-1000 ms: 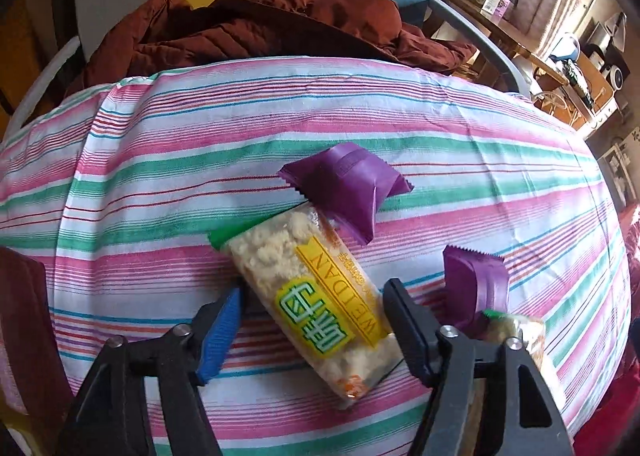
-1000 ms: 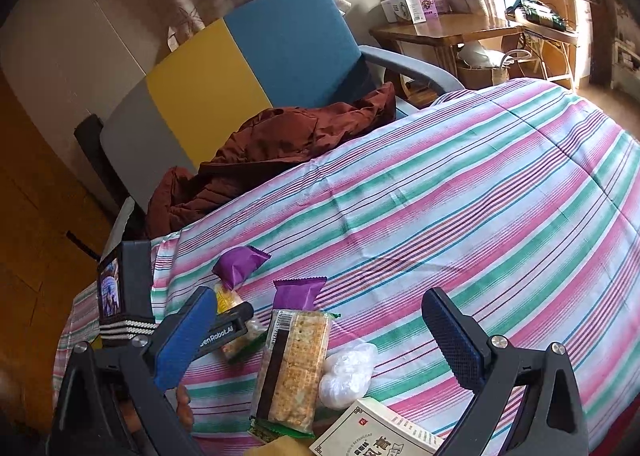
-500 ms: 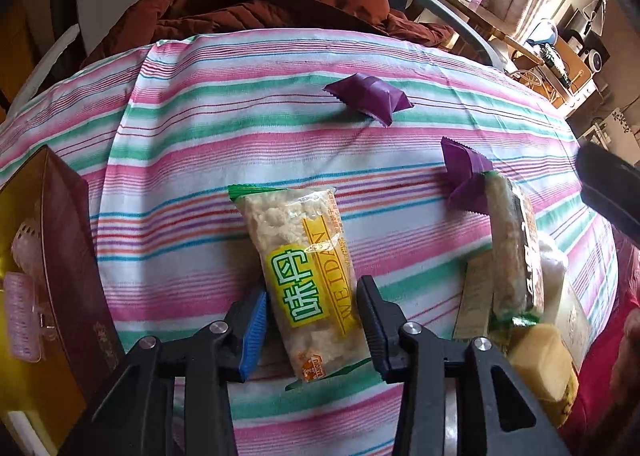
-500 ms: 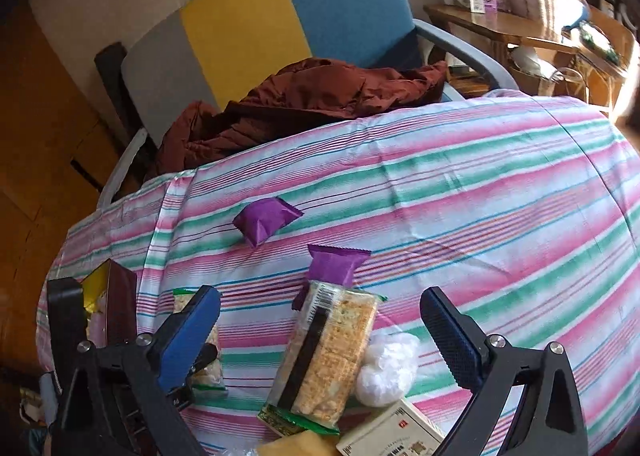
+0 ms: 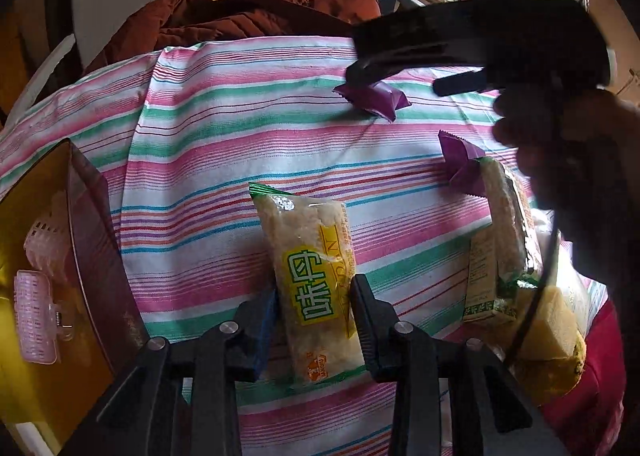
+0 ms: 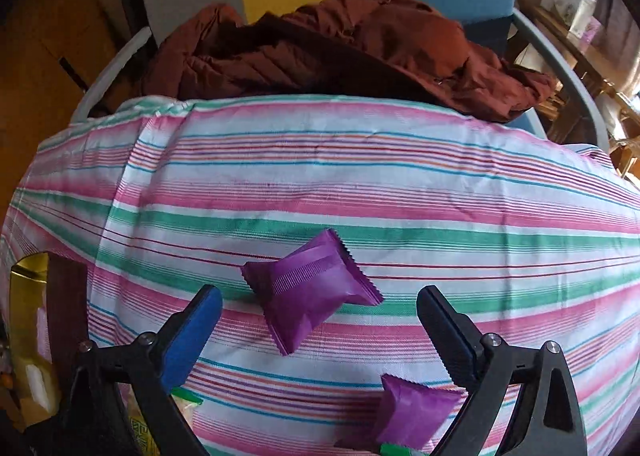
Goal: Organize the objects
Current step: 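Grasp WEIDAN snack bag with left tool while right tool grasps purple candy packet, then place snack bag in tray with left tool while right tool drops candy packet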
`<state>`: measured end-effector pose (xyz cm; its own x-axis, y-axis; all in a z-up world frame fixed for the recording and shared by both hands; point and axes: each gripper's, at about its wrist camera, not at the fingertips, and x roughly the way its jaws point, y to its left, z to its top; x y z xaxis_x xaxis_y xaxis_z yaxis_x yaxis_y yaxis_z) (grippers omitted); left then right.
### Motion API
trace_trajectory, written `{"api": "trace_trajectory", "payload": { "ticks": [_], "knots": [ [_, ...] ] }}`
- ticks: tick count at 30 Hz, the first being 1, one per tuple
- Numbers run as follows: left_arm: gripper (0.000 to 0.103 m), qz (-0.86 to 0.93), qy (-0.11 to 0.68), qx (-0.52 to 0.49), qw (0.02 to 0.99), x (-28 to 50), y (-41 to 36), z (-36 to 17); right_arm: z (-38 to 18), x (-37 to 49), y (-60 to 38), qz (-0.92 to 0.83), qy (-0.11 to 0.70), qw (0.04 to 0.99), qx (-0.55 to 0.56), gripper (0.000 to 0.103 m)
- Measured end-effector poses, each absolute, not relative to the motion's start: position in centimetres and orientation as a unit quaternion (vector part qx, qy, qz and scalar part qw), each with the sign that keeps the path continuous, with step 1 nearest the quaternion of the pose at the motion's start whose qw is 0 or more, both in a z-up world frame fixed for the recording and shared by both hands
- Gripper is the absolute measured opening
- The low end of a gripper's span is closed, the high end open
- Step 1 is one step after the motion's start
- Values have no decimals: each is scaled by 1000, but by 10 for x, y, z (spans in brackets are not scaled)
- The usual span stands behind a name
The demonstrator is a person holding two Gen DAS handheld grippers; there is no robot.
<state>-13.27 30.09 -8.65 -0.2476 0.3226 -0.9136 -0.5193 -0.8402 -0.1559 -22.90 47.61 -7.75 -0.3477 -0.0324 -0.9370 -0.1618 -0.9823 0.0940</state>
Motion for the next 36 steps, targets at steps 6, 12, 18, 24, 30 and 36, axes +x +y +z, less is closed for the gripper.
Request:
{"api": "trace_trajectory", "payload": {
  "ticks": [6,12,18,24,30,36],
  "knots": [
    [44,787,114,-543,270,-134,311,-92,-92,-227,467,809,61,30,-583,54],
    [38,793,106,-532,278,-134,312,-90,-61,-189,468,835,66,23,-545,53],
    [36,800,84,-513,299,-121,306,-71,-29,-142,473,858,85,31,-505,53],
    [36,809,53,-488,324,-102,283,-32,-14,-105,467,872,108,31,-476,54],
    [36,825,30,-470,312,-86,248,-3,-5,-83,432,879,113,3,-463,54],
    [36,847,-6,-459,268,-84,172,12,3,-76,370,883,98,-49,-457,54]
  ]
}}
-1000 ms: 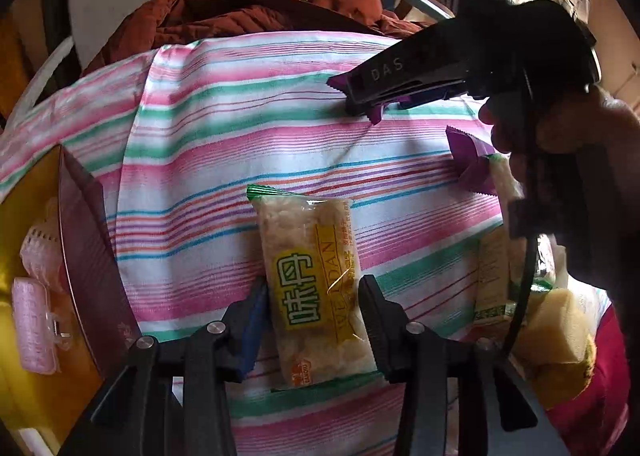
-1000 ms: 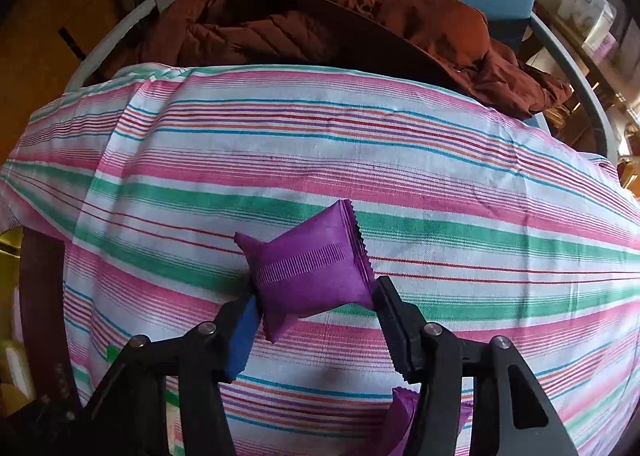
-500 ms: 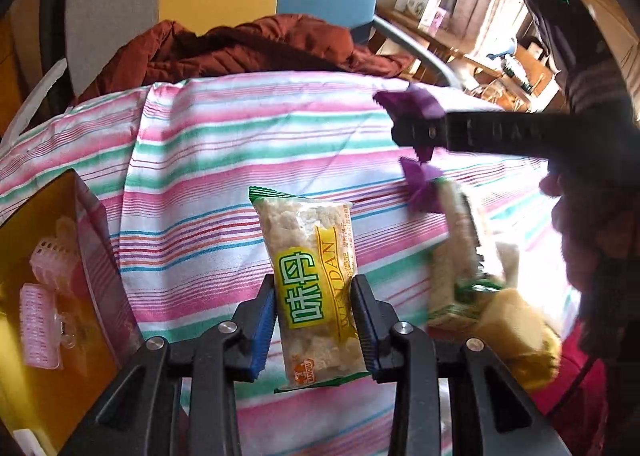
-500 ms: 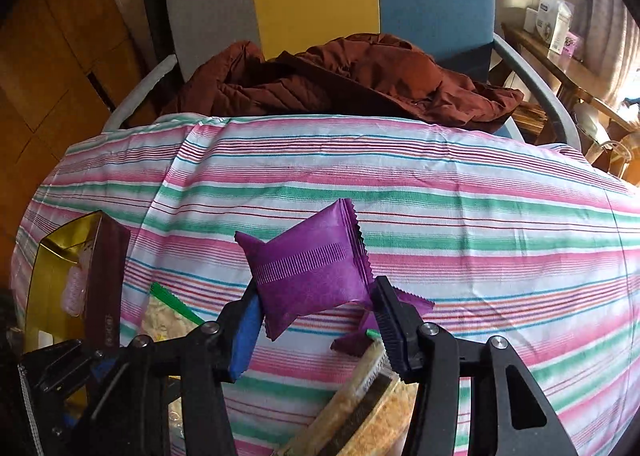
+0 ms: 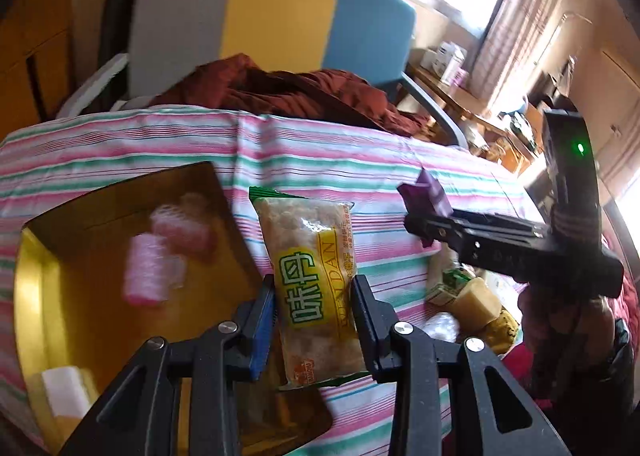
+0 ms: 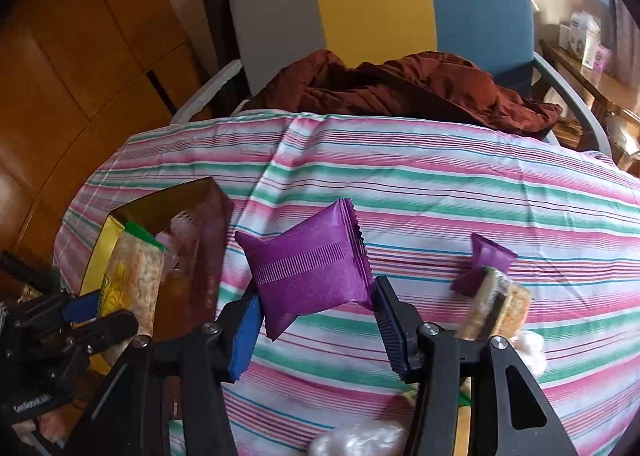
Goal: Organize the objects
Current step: 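Place snack bag in tray with left tool while right tool drops candy packet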
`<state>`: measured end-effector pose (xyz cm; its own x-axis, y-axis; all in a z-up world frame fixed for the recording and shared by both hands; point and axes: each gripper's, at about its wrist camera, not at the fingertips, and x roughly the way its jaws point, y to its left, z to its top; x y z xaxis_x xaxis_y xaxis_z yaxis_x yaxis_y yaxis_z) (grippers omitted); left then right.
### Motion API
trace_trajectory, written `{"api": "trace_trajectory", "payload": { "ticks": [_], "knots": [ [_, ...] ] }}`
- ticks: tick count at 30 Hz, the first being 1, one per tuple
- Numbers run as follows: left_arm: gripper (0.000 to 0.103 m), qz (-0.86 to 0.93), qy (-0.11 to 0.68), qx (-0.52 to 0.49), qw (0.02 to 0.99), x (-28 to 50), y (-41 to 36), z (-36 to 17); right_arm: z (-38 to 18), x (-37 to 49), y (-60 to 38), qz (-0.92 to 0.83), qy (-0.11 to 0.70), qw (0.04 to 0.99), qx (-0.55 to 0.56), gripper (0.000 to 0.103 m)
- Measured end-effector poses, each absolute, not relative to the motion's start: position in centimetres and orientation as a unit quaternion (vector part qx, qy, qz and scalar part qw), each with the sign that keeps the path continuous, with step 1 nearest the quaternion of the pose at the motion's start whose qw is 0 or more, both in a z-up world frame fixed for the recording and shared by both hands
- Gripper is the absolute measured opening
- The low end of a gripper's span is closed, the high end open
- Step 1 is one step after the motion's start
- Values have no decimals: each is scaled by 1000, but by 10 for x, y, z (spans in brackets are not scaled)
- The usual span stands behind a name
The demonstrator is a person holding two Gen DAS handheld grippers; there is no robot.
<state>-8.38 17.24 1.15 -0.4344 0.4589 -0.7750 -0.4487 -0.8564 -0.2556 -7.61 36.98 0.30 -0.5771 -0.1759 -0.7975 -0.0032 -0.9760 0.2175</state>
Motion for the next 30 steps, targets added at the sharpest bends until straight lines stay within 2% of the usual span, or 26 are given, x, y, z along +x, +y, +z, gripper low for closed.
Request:
{"api": "trace_trajectory", "payload": {
  "ticks": [7,15,24,26,27,30],
  "knots": [
    [36,874,-40,-448,186,-91,68,13,9,-83,286,-879,-64,114,459,54],
    [36,878,-64,-461,112,-91,-25,-17,3,-108,204,-865,-28,157,475,54],
    [36,868,-72,-477,116,-87,-48,-43,0,-141,148,-859,-3,169,484,54],
    [39,871,-72,-472,116,-87,-46,-42,-1,-152,140,-863,-6,160,479,56],
    [43,871,-74,-472,115,-88,-46,-42,-1,-157,138,-865,-10,159,476,59],
    [44,874,-79,-467,109,-89,-47,-40,-1,-167,137,-870,-30,150,469,68]
  ]
}}
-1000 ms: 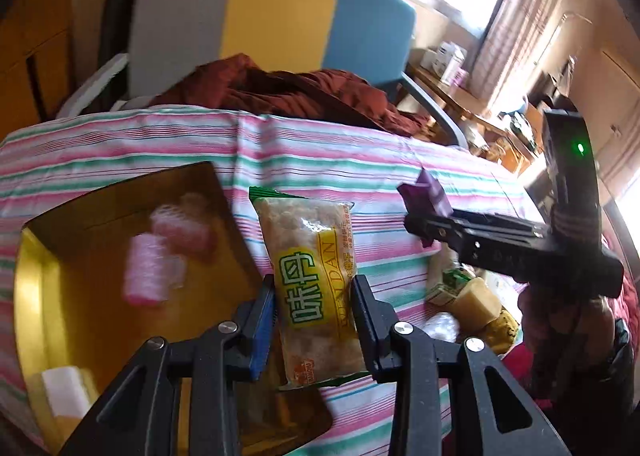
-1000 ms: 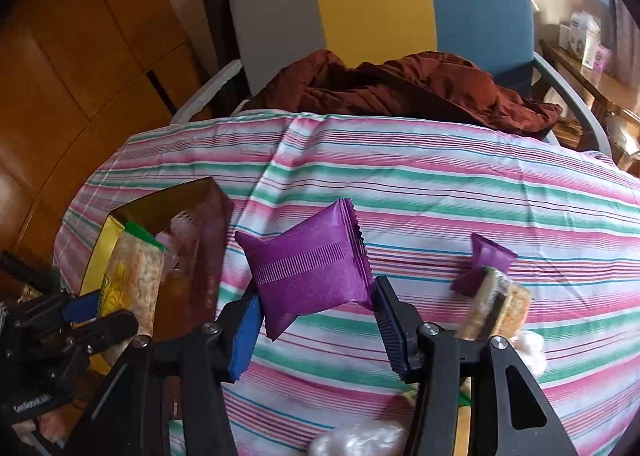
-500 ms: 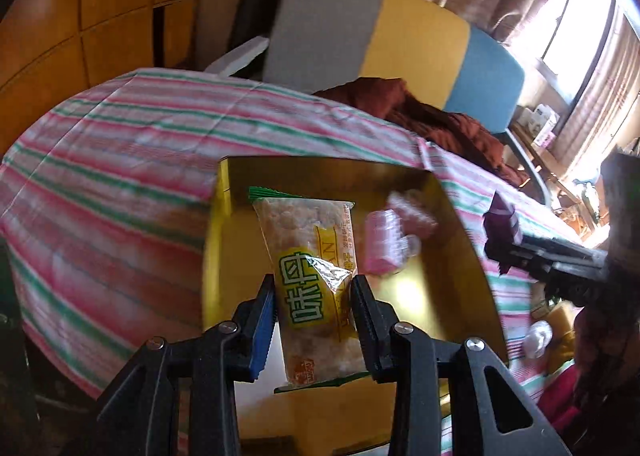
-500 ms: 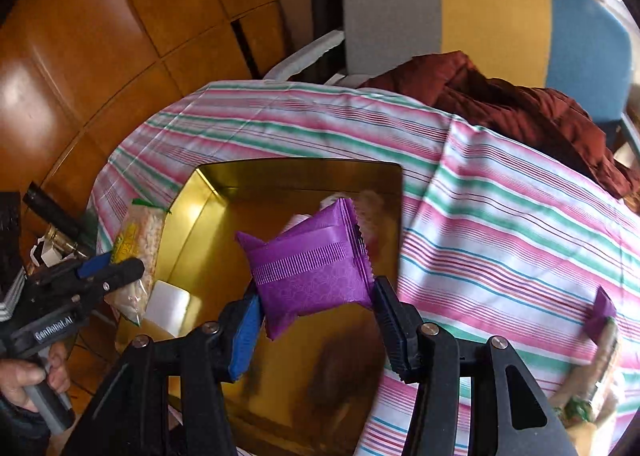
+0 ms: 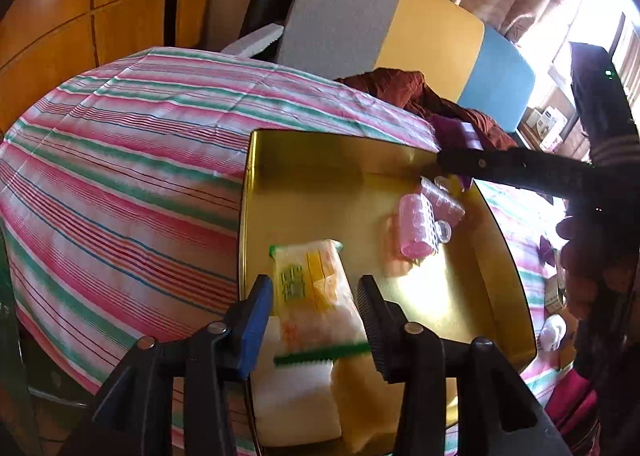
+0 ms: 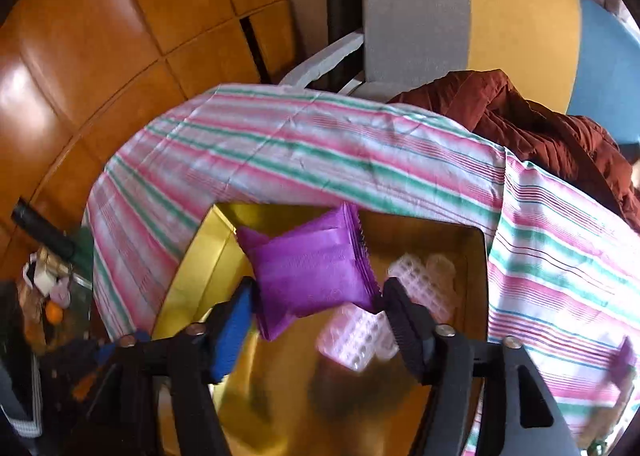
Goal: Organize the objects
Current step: 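Place snack bag in tray with left tool while right tool drops candy packet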
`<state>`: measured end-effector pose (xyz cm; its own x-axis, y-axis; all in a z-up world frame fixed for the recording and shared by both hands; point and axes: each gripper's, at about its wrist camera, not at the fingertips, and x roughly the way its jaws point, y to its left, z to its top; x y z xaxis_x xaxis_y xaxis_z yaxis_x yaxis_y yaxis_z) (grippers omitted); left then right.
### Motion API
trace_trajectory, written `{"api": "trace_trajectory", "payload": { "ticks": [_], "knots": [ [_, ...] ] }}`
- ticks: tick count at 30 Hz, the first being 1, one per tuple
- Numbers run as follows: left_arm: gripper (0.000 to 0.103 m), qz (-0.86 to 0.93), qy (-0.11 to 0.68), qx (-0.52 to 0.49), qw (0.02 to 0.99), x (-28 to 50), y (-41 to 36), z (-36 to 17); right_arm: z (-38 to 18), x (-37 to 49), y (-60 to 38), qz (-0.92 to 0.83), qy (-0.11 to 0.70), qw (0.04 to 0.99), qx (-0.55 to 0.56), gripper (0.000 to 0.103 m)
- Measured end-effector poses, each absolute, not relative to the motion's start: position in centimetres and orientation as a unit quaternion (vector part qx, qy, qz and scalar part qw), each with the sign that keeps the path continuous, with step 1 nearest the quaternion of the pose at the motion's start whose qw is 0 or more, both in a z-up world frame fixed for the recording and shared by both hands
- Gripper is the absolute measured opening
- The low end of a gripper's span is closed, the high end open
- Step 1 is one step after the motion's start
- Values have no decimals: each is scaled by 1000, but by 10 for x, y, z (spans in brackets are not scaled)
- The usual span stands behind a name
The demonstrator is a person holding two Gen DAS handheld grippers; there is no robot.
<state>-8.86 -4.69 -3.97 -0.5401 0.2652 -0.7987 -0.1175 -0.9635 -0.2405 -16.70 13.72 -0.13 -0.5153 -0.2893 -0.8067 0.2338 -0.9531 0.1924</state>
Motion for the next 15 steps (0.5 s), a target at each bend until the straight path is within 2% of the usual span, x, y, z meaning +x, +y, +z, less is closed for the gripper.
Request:
{"api": "trace_trajectory", "payload": {
  "ticks": [6,15],
  "knots": [
    [44,874,-70,-469,107,-82,-46,-43,-7,-153,146,-870,-40,140,472,71],
    [44,874,-79,-466,108,-65,-40,-41,-15,-109,162,-872,-50,131,468,83]
  ]
}}
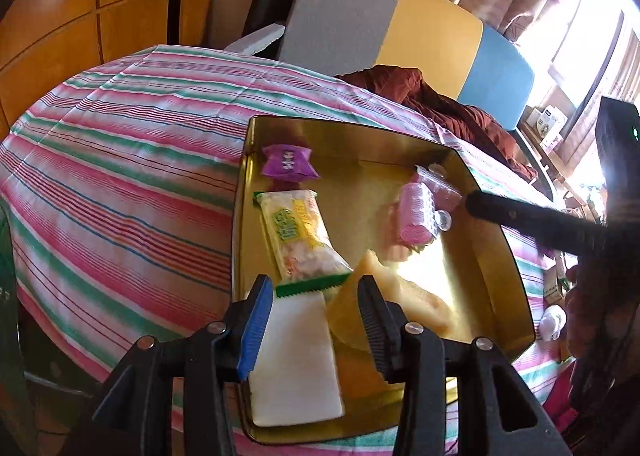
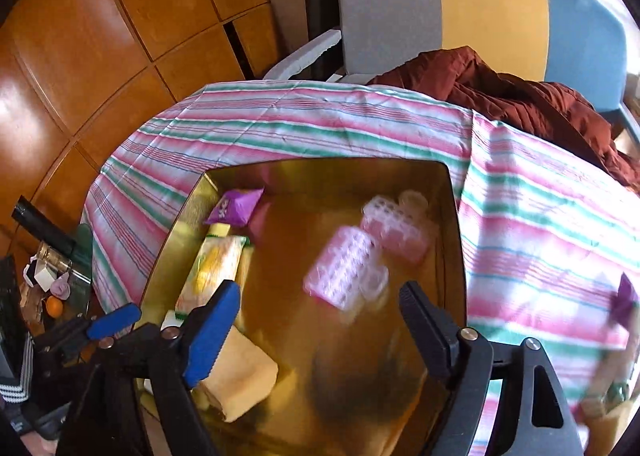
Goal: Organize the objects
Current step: 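Place snack bag in tray with left tool while right tool drops candy packet, then withdraw both open tools from the tray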
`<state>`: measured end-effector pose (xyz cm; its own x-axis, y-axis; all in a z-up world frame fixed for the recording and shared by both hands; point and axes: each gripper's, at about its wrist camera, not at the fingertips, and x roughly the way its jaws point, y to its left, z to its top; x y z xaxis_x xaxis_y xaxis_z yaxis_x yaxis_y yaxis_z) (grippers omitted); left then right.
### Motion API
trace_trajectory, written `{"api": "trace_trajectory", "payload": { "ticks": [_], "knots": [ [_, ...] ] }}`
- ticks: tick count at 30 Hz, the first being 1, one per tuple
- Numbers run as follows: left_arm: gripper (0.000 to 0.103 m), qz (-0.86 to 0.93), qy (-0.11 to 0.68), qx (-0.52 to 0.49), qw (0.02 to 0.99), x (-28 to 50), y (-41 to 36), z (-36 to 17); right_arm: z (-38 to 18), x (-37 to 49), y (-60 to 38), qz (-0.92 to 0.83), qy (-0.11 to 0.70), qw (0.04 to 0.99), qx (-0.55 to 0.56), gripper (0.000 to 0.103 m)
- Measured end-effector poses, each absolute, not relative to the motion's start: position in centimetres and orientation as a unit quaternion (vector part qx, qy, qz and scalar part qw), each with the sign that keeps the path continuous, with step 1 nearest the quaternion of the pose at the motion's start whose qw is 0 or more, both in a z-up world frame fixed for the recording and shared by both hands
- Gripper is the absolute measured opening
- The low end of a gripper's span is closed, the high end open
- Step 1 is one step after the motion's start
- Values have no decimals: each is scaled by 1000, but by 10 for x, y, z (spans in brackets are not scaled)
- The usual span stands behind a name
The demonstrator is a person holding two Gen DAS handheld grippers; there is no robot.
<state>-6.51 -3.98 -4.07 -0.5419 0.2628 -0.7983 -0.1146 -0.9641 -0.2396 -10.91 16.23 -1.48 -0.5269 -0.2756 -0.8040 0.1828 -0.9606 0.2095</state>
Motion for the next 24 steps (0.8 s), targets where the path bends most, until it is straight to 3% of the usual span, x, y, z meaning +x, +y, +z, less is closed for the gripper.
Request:
{"api": "trace_trajectory", "payload": {
  "ticks": [10,17,24],
  "knots": [
    [44,878,-101,-461,78,-42,-52,-34,-44,-88,136,-853,-31,160,497,85],
    [44,885,-116,-449,42,-36,-79,-23,-61,-58,93,-783,-47,342,517,87],
    [45,887,-115,-446,38,-33,-76,-20,-51,-43,113,-800,-63,325,500,89]
  ]
}}
